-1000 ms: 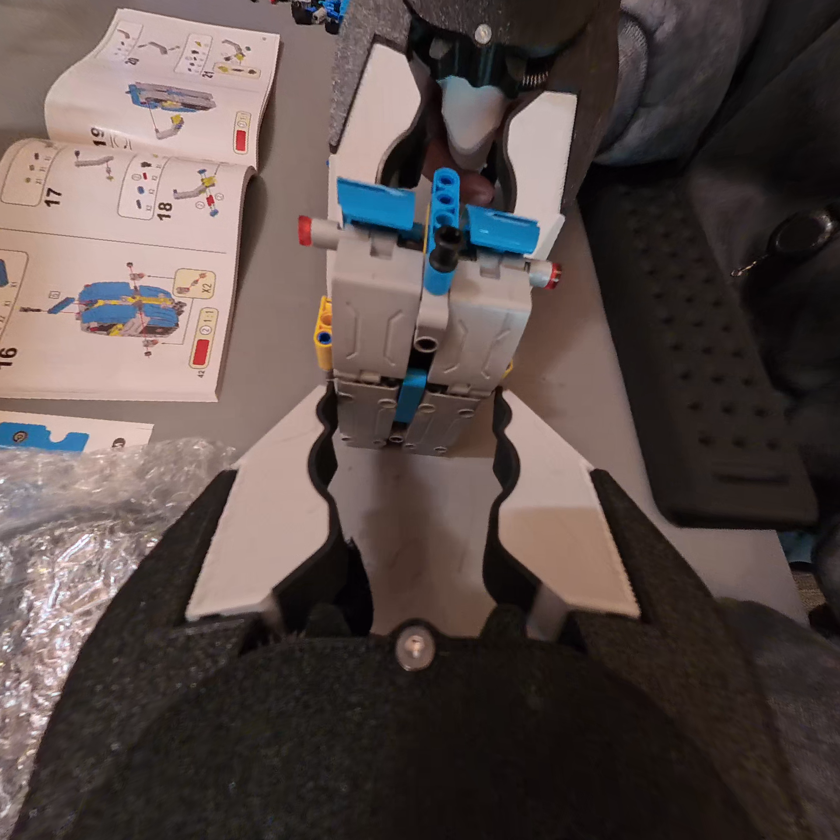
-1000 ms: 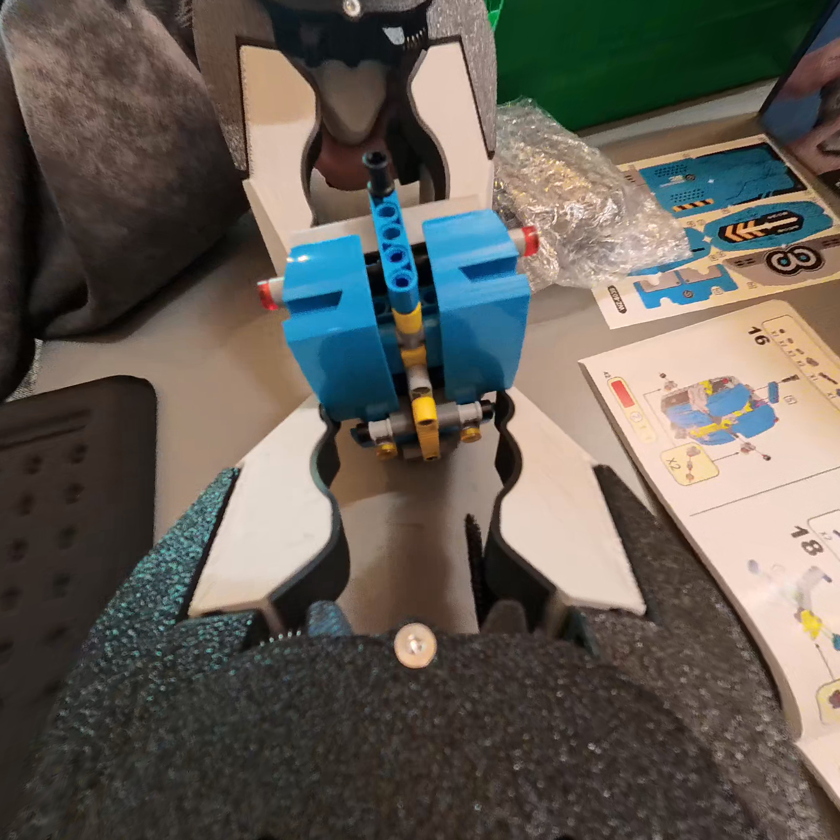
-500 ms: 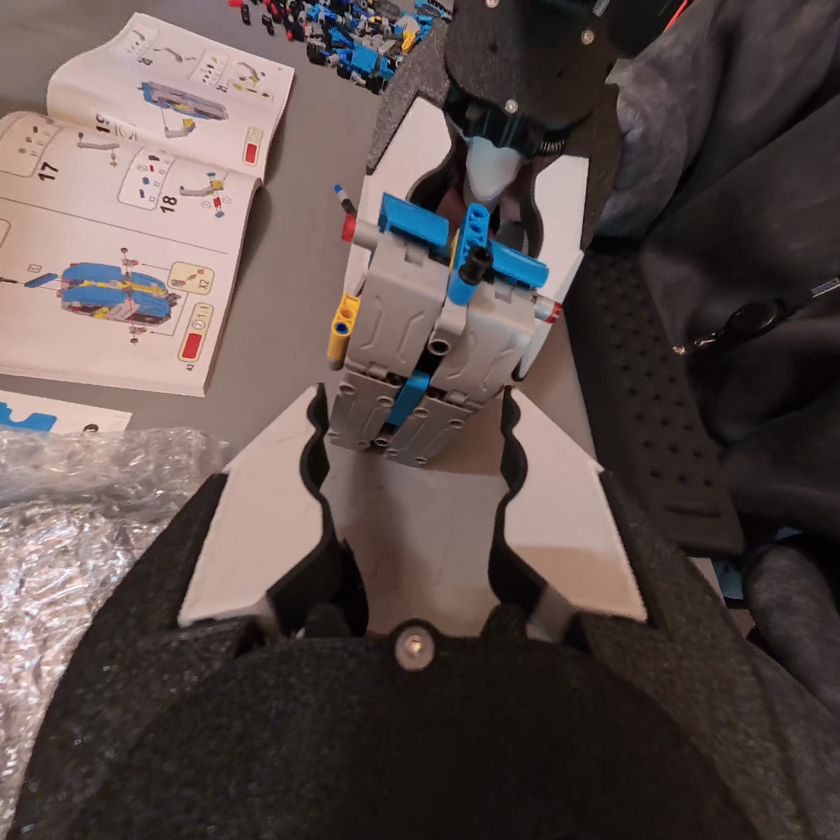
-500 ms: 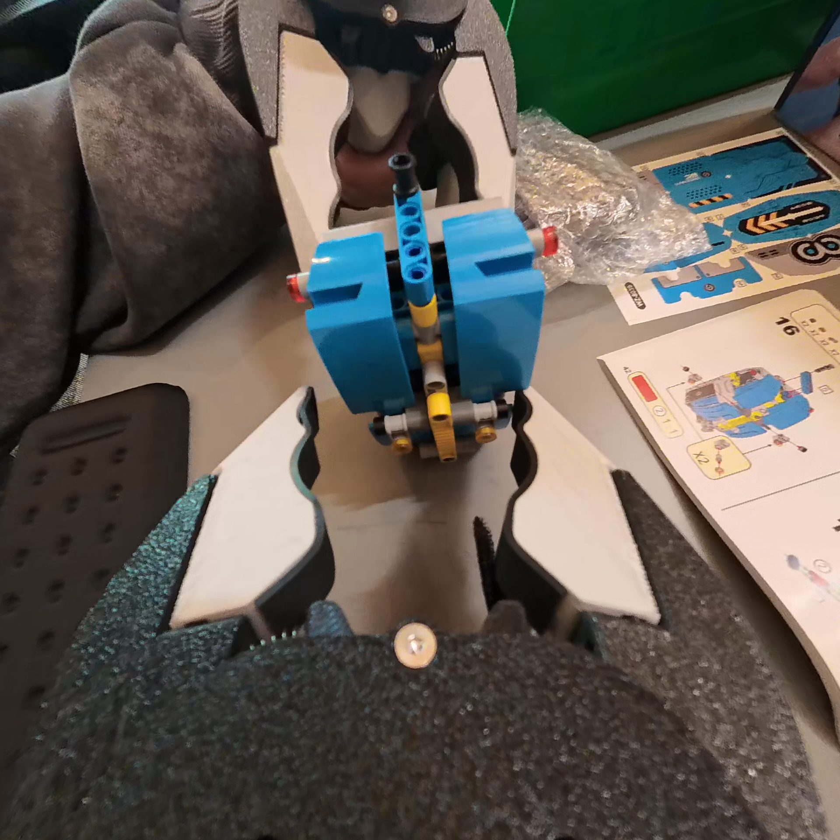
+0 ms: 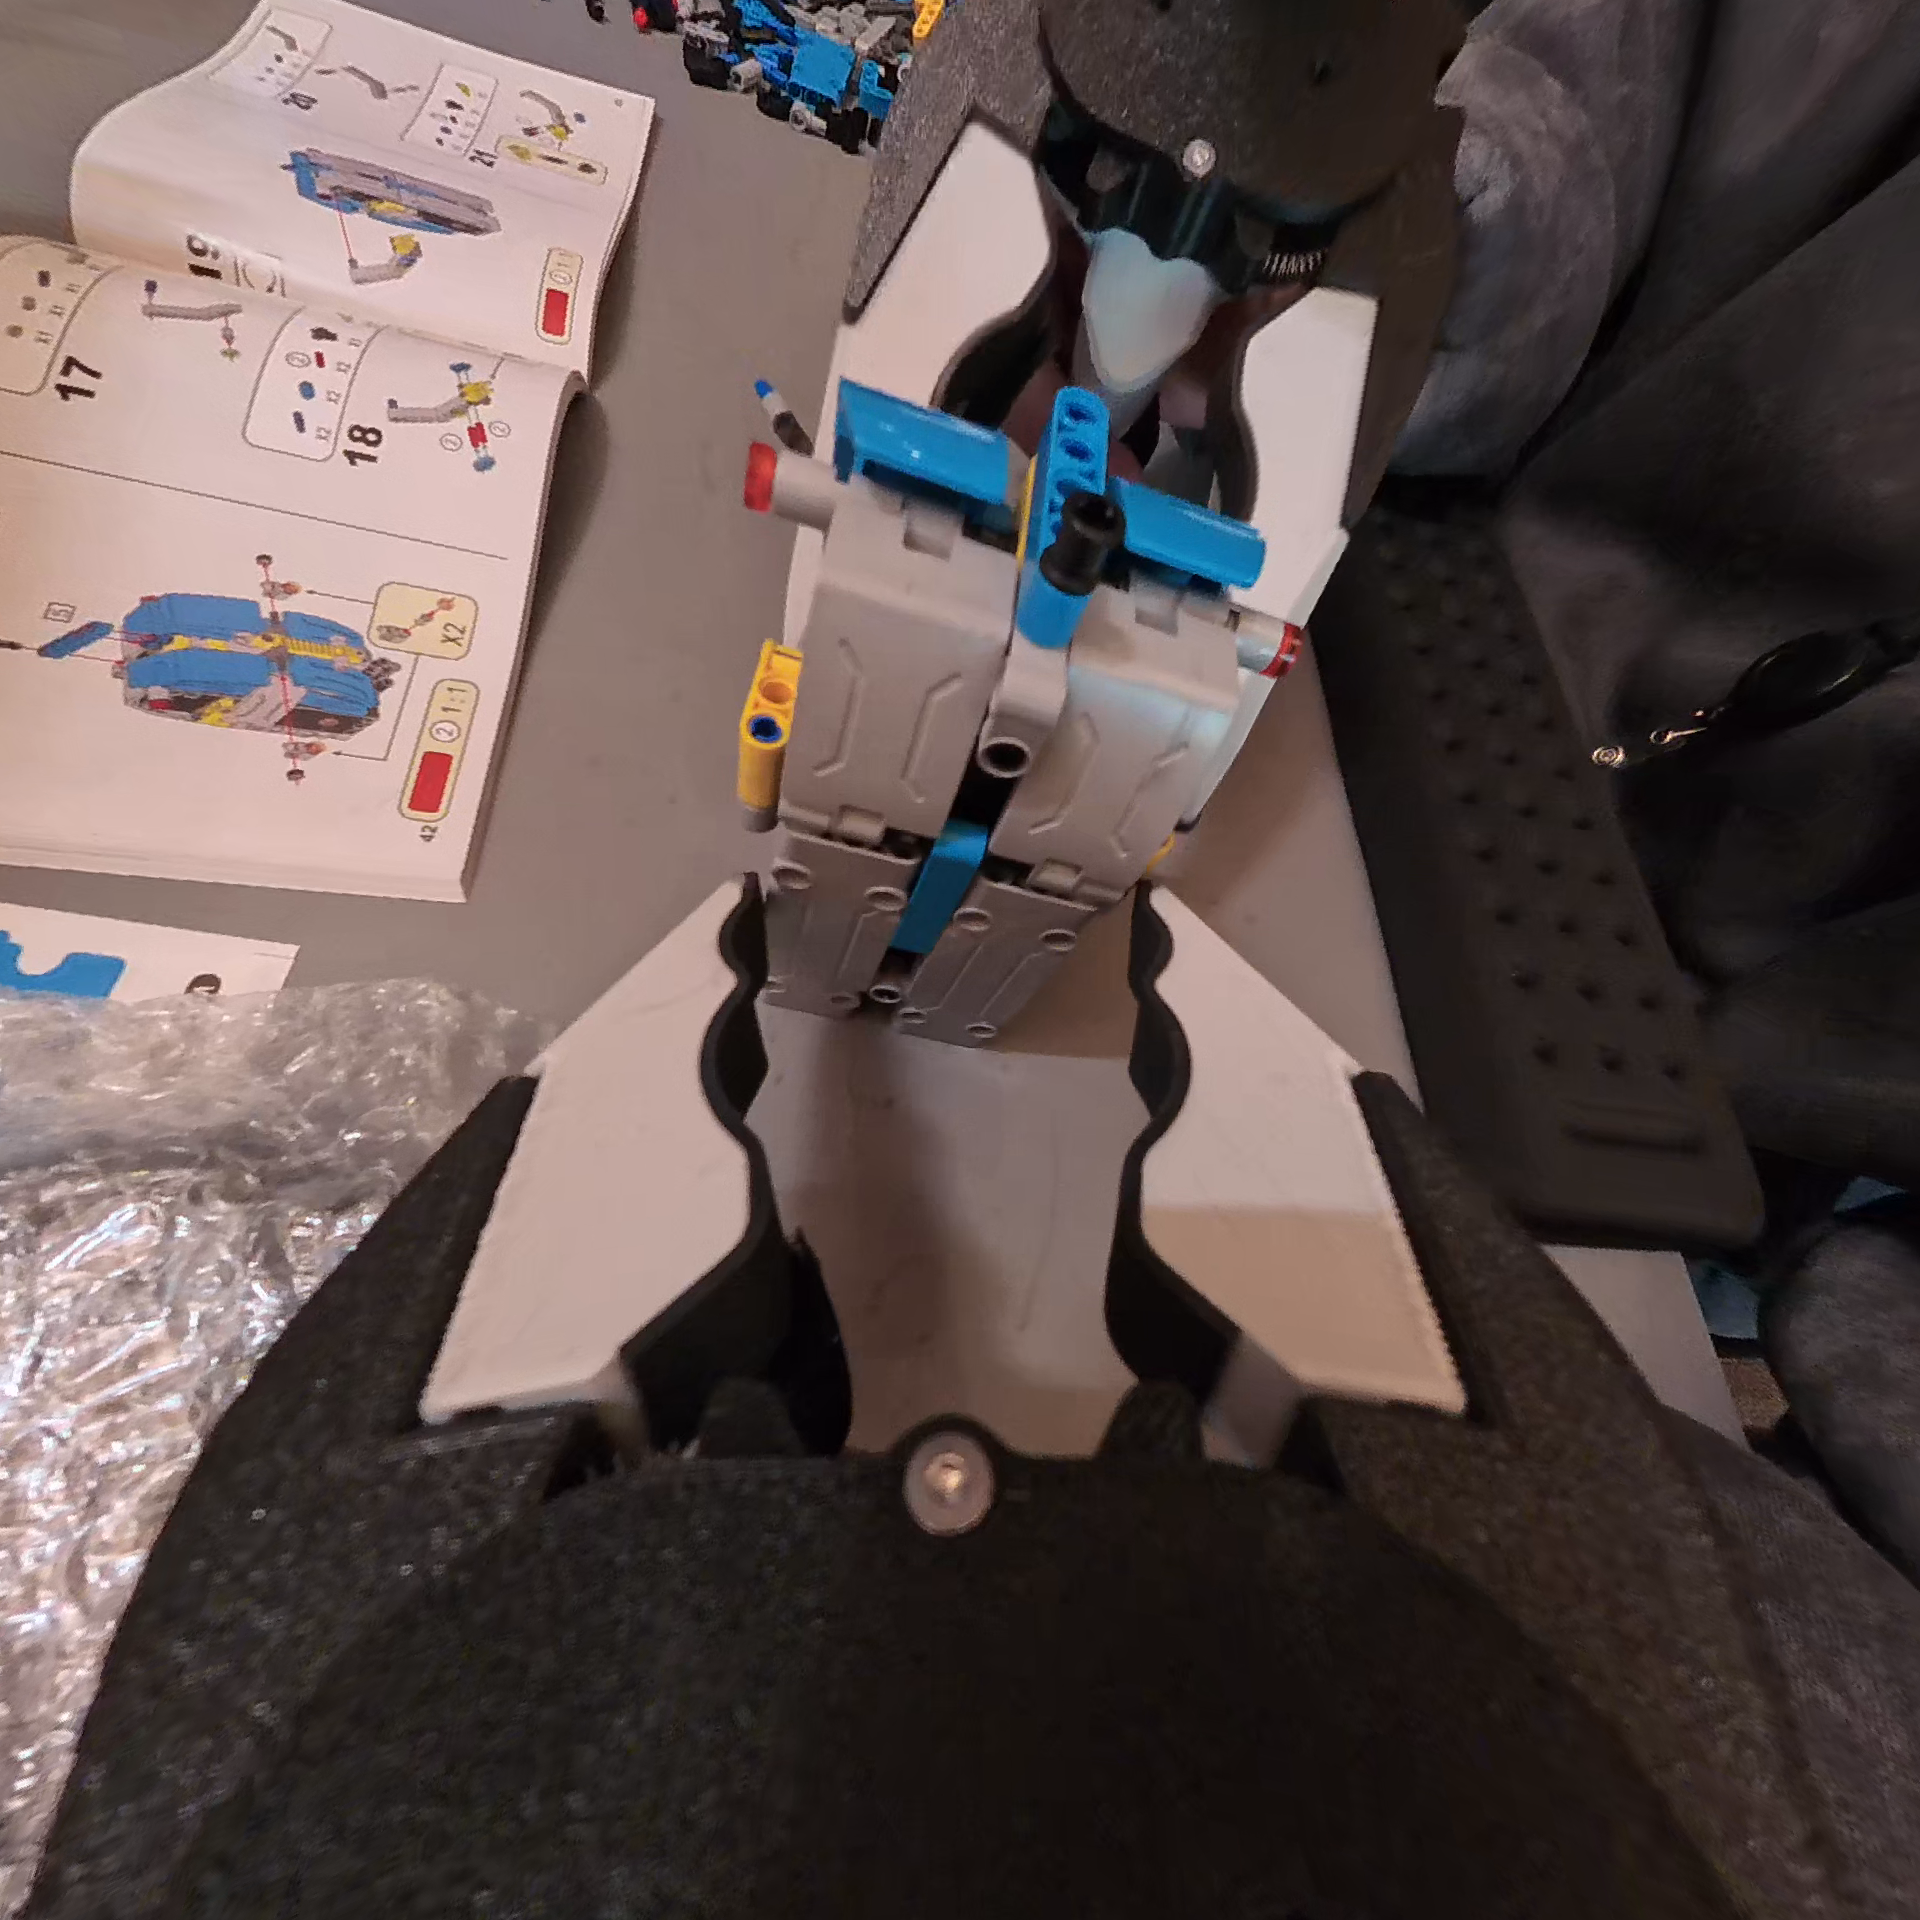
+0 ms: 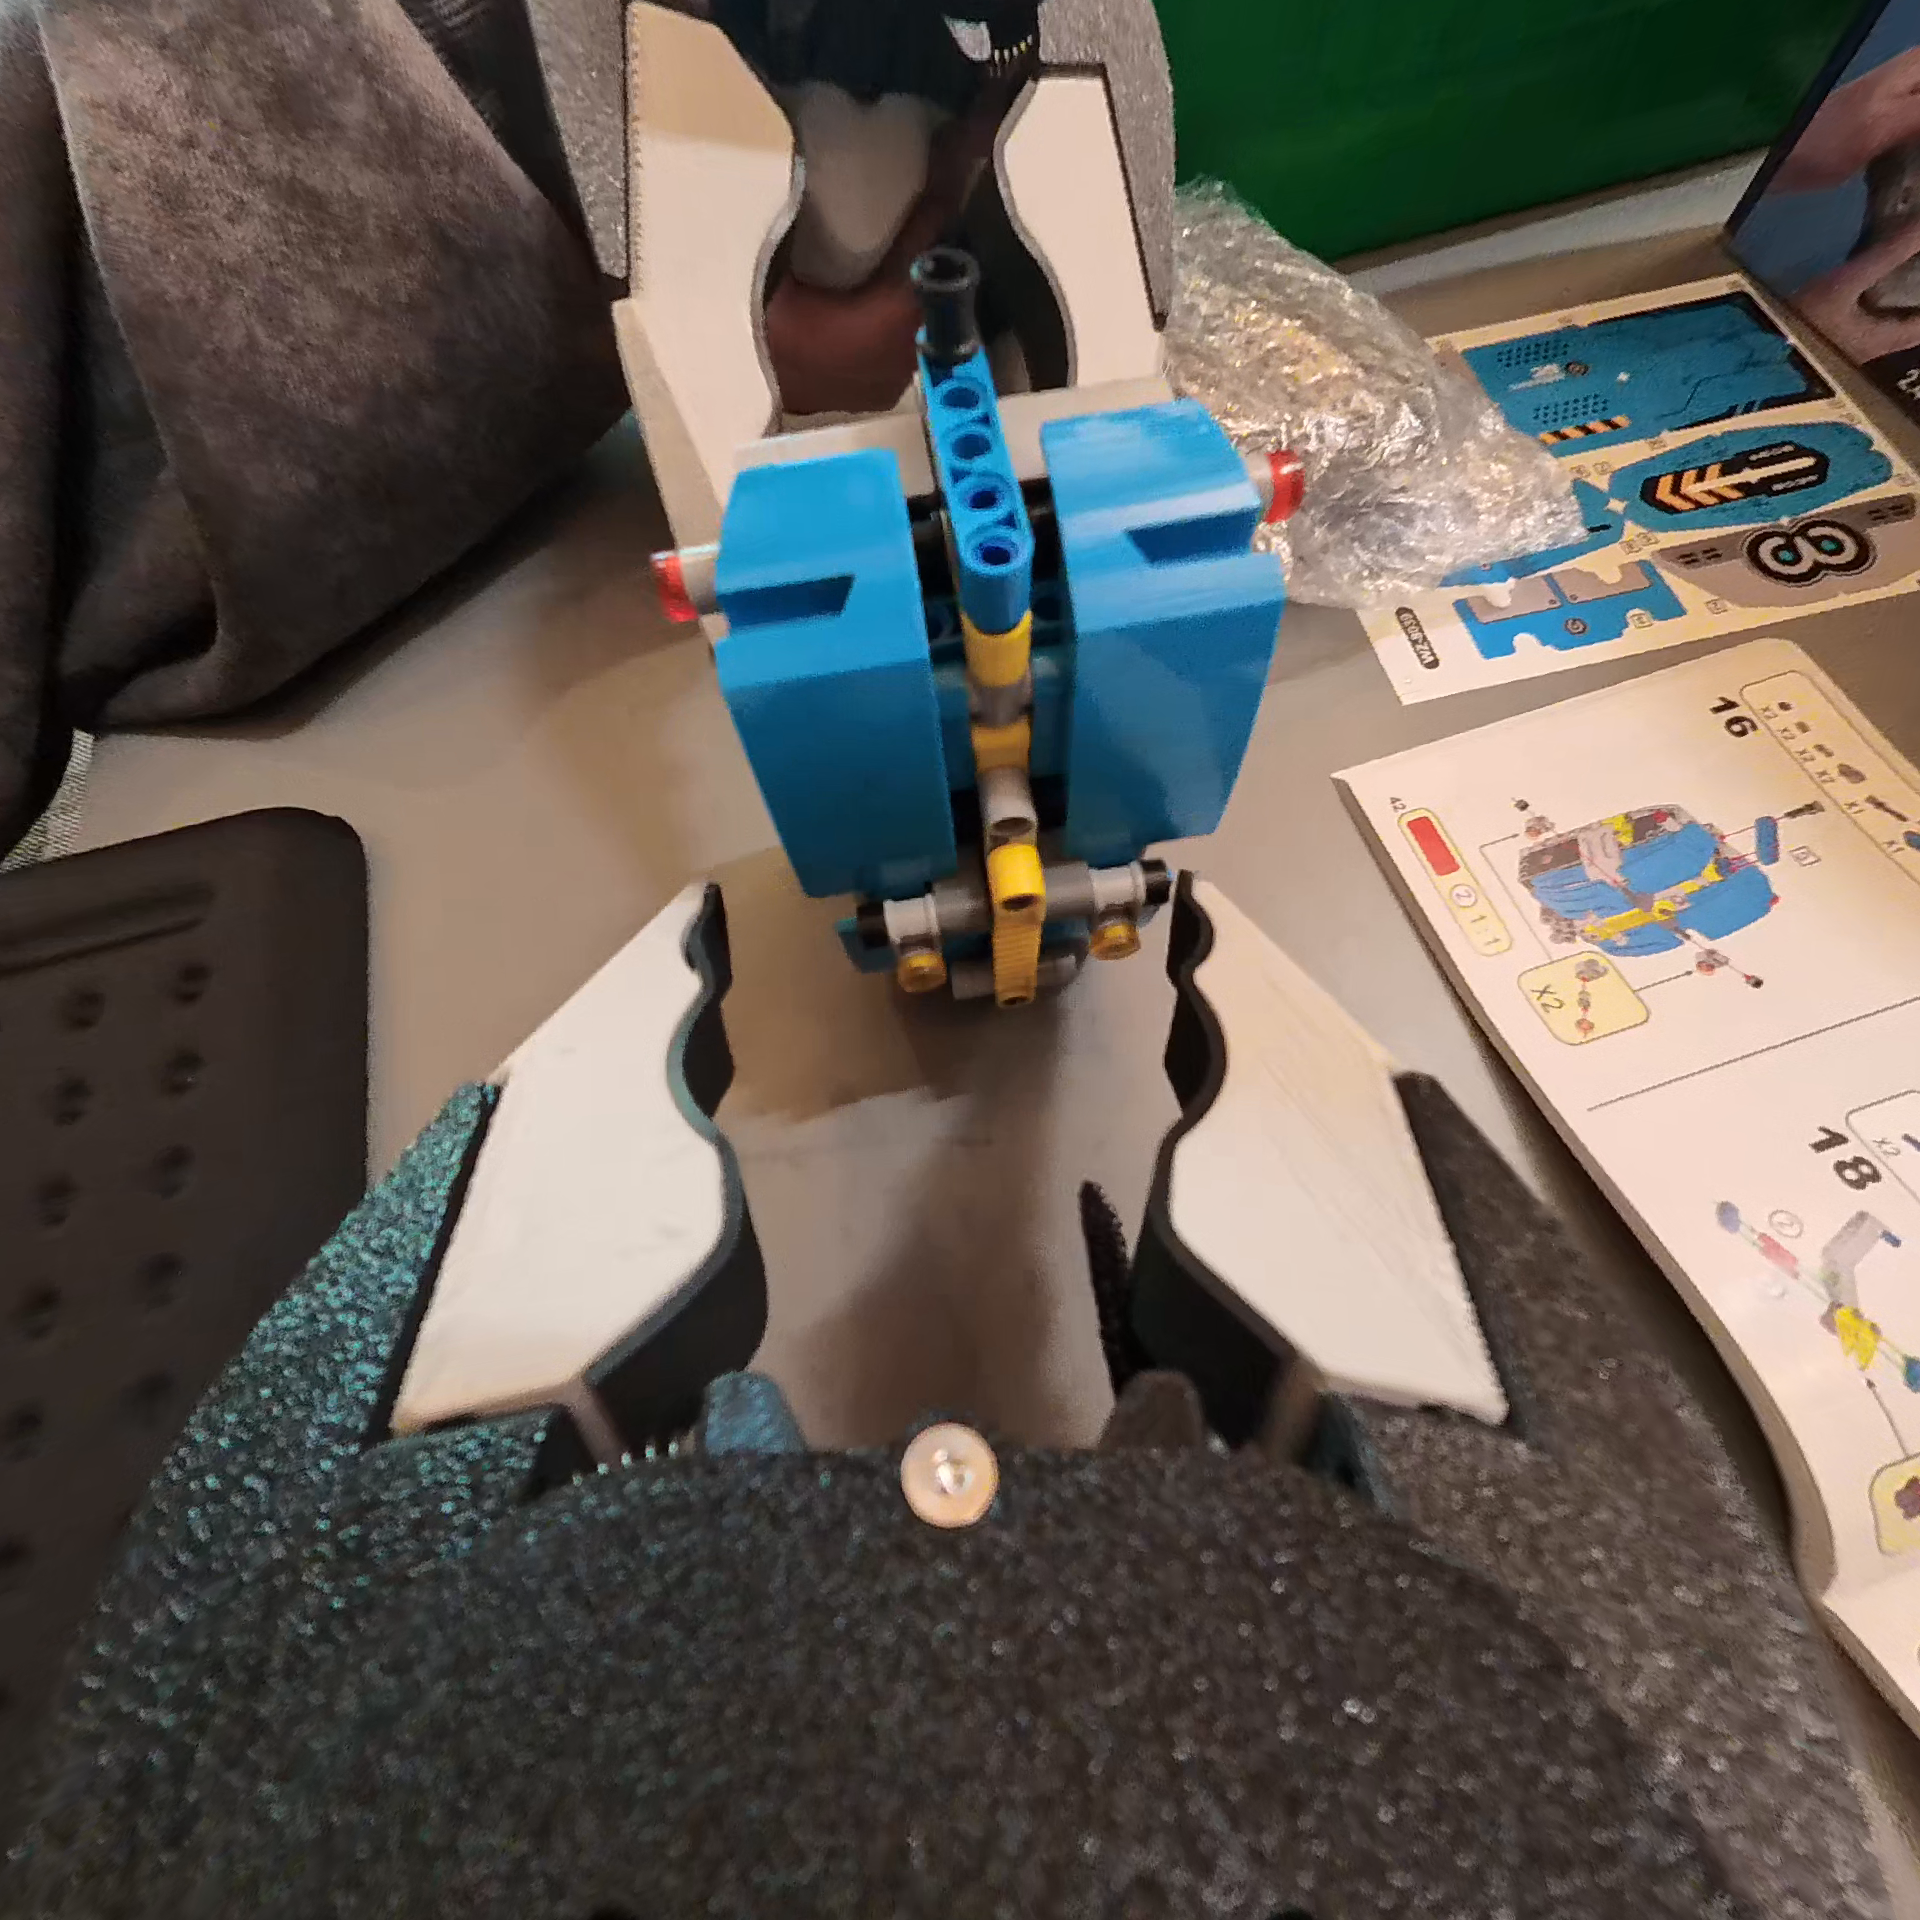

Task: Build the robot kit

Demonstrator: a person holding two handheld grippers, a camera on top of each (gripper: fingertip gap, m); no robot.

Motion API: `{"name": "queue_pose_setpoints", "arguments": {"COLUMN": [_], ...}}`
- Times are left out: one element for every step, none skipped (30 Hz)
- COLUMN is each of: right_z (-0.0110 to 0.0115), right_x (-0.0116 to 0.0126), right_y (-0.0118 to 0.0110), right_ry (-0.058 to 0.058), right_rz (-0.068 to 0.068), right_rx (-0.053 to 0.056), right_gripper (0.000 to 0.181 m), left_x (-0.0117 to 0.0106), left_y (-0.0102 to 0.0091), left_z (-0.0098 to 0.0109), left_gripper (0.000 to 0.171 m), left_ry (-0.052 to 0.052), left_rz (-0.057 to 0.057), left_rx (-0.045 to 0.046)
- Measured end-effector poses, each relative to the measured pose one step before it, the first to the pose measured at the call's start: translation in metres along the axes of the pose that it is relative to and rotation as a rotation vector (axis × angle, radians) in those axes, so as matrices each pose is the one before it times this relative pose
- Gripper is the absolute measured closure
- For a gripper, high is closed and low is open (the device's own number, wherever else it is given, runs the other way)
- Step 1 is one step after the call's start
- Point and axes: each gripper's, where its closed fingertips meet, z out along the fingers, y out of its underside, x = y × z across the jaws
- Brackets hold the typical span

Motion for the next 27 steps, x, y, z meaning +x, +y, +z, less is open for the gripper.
{"name": "queue_pose_setpoints", "arguments": {"right_z": [-0.00211, -0.00270, -0.00351, -0.00372, -0.00379, -0.00371, -0.00371, -0.00412, -0.00429, -0.00407, -0.00373, -0.00344, -0.00316, -0.00298, -0.00311, -0.00296, -0.00273, -0.00318, -0.00420, -0.00487, -0.00459, -0.00381, -0.00304, -0.00263, -0.00251, -0.00200, -0.00171], "right_x": [0.00064, 0.00153, 0.00139, 0.00187, 0.00251, 0.00250, 0.00262, 0.00312, 0.00337, 0.00395, 0.00454, 0.00432, 0.00398, 0.00381, 0.00345, 0.00348, 0.00440, 0.00797, 0.00990, 0.00984, 0.00824, 0.00479, 0.00233, 0.00156, 0.00320, 0.00278, 0.00148], "right_y": [-0.00005, -0.00038, -0.00127, -0.00121, -0.00056, -0.00019, -0.00020, -0.00074, -0.00118, -0.00143, -0.00172, -0.00157, -0.00155, -0.00189, -0.00263, -0.00285, -0.00280, -0.00285, -0.00326, -0.00364, -0.00374, -0.00258, -0.00145, -0.00045, 0.00055, 0.00083, 0.00126], "right_ry": [0.0075, 0.0122, 0.0104, 0.0108, 0.0103, 0.0074, 0.0051, 0.0066, 0.0061, 0.0081, 0.0093, 0.0057, 0.0031, 0.0018, 0.0010, 0.0017, 0.0089, 0.0341, 0.0481, 0.0477, 0.0347, 0.0103, -0.0061, -0.0104, 0.0013, -0.0016, -0.0094], "right_rz": [-0.0058, -0.0052, -0.0059, -0.0032, 0.0003, 0.0036, 0.0054, 0.0066, 0.0066, 0.0059, 0.0074, 0.0109, 0.0138, 0.0143, 0.0128, 0.0112, 0.0130, 0.0173, 0.0185, 0.0120, 0.0120, 0.0122, 0.0119, 0.0077, 0.0089, 0.0060, 0.0017], "right_rx": [-0.0010, 0.0017, 0.0085, 0.0089, 0.0058, 0.0049, 0.0061, 0.0093, 0.0120, 0.0123, 0.0124, 0.0119, 0.0113, 0.0150, 0.0208, 0.0241, 0.0221, 0.0211, 0.0232, 0.0245, 0.0235, 0.0136, 0.0032, -0.0034, -0.0083, -0.0077, -0.0092], "right_gripper": [0.096, 0.096, 0.097, 0.097, 0.097, 0.097, 0.097, 0.098, 0.099, 0.100, 0.101, 0.101, 0.101, 0.102, 0.102, 0.103, 0.102, 0.102, 0.106, 0.112, 0.117, 0.120, 0.119, 0.118, 0.119, 0.121, 0.121], "left_x": [-0.00003, -0.00002, 0.00004, -0.00016, -0.00033, -0.00049, -0.00050, -0.00010, 0.00012, -0.00015, -0.00031, -0.00106, -0.00186, -0.00193, -0.00193, -0.00117, -0.00032, -0.00053, -0.00135, -0.00129, -0.00105, -0.00116, -0.00117, -0.00166, -0.00260, -0.00354, -0.00431], "left_y": [-0.00001, 0.00006, 0.00021, 0.00029, -0.00010, -0.00065, -0.00090, -0.00106, -0.00098, -0.00039, 0.00047, 0.00138, 0.00219, 0.00179, 0.00092, 0.00003, -0.00072, -0.00142, -0.00208, -0.00290, -0.00359, -0.00416, -0.00430, -0.00480, -0.00597, -0.00705, -0.00794], "left_z": [-0.00009, -0.00012, -0.00012, -0.00025, -0.00060, -0.00082, -0.00115, -0.00132, -0.00134, -0.00124, -0.00103, -0.00083, -0.00095, -0.00132, -0.00200, -0.00275, -0.00356, -0.00424, -0.00486, -0.00531, -0.00559, -0.00594, -0.00578, -0.00568, -0.00529, -0.00478, -0.00382], "left_gripper": [0.101, 0.101, 0.101, 0.101, 0.100, 0.099, 0.099, 0.099, 0.098, 0.098, 0.096, 0.094, 0.093, 0.092, 0.092, 0.092, 0.092, 0.092, 0.092, 0.092, 0.092, 0.092, 0.092, 0.092, 0.092, 0.092, 0.092], "left_ry": [0.0001, 0.0000, -0.0002, -0.0010, -0.0030, -0.0051, -0.0043, -0.0010, -0.0008, -0.0037, -0.0071, -0.0142, -0.0212, -0.0228, -0.0207, -0.0142, -0.0073, -0.0082, -0.0121, -0.0121, -0.0103, -0.0097, -0.0094, -0.0107, -0.0140, -0.0163, -0.0178], "left_rz": [-0.0007, -0.0038, -0.0068, -0.0067, -0.0016, 0.0028, 0.0019, -0.0010, -0.0023, -0.0012, 0.0007, 0.0022, 0.0044, 0.0069, 0.0066, 0.0025, -0.0011, -0.0010, 0.0011, 0.0023, 0.0020, 0.0015, 0.0020, 0.0026, 0.0024, 0.0017, -0.0008], "left_rx": [0.00032, -0.00217, -0.00413, -0.00444, -0.00024, 0.00471, 0.00611, 0.00663, 0.00605, 0.00259, -0.00224, -0.00922, -0.01479, -0.01251, -0.00610, -0.00010, 0.00637, 0.01176, 0.01563, 0.02030, 0.02529, 0.02836, 0.02911, 0.03080, 0.03691, 0.04412, 0.04782]}}
